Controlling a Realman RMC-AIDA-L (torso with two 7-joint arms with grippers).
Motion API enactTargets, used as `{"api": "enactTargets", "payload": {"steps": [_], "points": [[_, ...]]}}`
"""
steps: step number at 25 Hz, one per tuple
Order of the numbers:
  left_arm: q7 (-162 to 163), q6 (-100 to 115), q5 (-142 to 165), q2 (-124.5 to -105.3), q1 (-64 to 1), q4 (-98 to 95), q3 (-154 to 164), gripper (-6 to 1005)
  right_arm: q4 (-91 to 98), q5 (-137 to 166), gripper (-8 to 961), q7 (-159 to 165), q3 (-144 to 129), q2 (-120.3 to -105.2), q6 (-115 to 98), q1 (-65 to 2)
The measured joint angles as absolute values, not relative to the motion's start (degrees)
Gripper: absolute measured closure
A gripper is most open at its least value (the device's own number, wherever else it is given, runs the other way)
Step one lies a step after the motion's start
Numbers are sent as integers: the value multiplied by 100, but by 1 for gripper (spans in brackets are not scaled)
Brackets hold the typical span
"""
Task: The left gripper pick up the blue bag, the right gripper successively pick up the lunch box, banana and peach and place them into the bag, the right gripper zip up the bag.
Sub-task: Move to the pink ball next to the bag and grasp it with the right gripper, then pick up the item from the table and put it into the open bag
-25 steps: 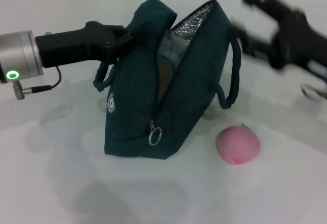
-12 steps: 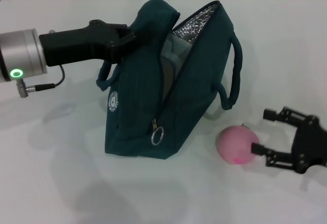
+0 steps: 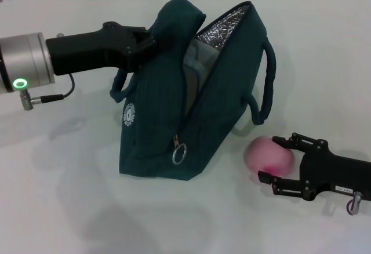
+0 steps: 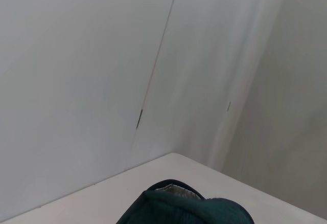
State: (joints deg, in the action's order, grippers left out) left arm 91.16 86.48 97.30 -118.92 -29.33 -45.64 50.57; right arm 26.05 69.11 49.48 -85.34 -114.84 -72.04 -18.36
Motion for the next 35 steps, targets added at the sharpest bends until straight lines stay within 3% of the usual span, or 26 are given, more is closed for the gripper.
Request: {"api": "enactTargets", "payload": {"steps": [7, 15, 26, 35], "points": [[9114, 8643, 9728, -11892, -2900, -4561, 5053, 961, 2601, 6886, 143, 4959, -8499, -11474, -7198, -1843], [9079, 8463, 9721, -11900, -2962, -4449, 5053, 961, 2587, 6886, 256, 5206, -8340, -11474, -6851, -1836], [8823, 8447, 9673, -11925, -2940, -4385, 5053, 961, 2272, 6822, 648, 4519, -6755, -11482, -8153, -1647], [8729, 8476, 9646, -11927, -2919, -4275, 5064, 961, 2006, 6620, 743, 4854, -5878, -11519, -9698, -2126]]}}
